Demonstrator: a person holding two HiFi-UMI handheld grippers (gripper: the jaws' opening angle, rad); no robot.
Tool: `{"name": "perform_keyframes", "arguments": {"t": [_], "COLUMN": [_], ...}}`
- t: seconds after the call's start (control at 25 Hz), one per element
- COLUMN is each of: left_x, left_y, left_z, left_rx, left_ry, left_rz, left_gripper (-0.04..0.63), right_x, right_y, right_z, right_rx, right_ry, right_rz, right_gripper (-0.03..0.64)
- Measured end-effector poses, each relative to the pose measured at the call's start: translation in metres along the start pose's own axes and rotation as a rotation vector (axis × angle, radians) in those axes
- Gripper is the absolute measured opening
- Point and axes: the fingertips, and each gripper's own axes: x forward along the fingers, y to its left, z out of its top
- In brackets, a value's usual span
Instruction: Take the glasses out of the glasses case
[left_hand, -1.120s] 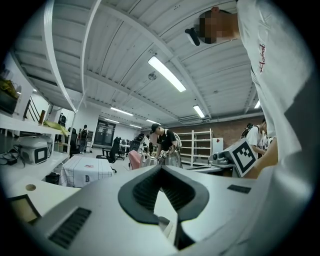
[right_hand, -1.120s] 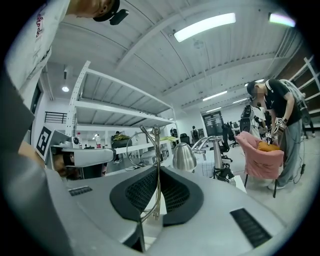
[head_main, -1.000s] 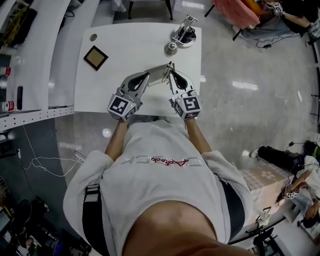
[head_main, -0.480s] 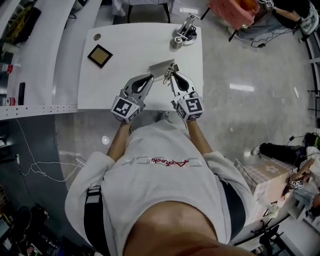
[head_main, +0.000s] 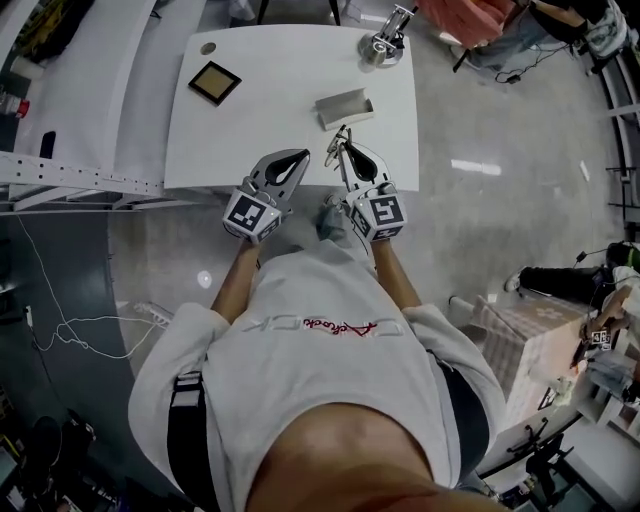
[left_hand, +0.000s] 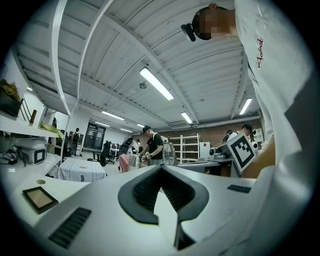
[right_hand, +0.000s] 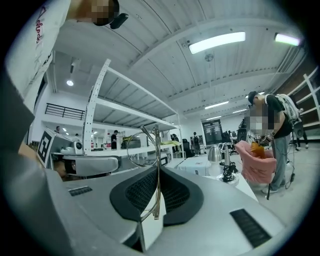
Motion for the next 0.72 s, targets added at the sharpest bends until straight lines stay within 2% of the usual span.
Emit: {"name": "perform_keyframes", "arguments": {"t": [0.72], "left_x": [-0.075], "left_y": [-0.067], "left_z": [-0.023], "left_rx": [-0.041], "left_ry": [-0.006], "left_rz": [-0.009], "left_gripper": [0.026], "right_x": [-0.093], "right_y": [0.057], "right_z": [-0.023], "right_rx": [0.001], "right_ry": [0.013], "right_rz": [-0.089], "right_gripper": [0.029]}}
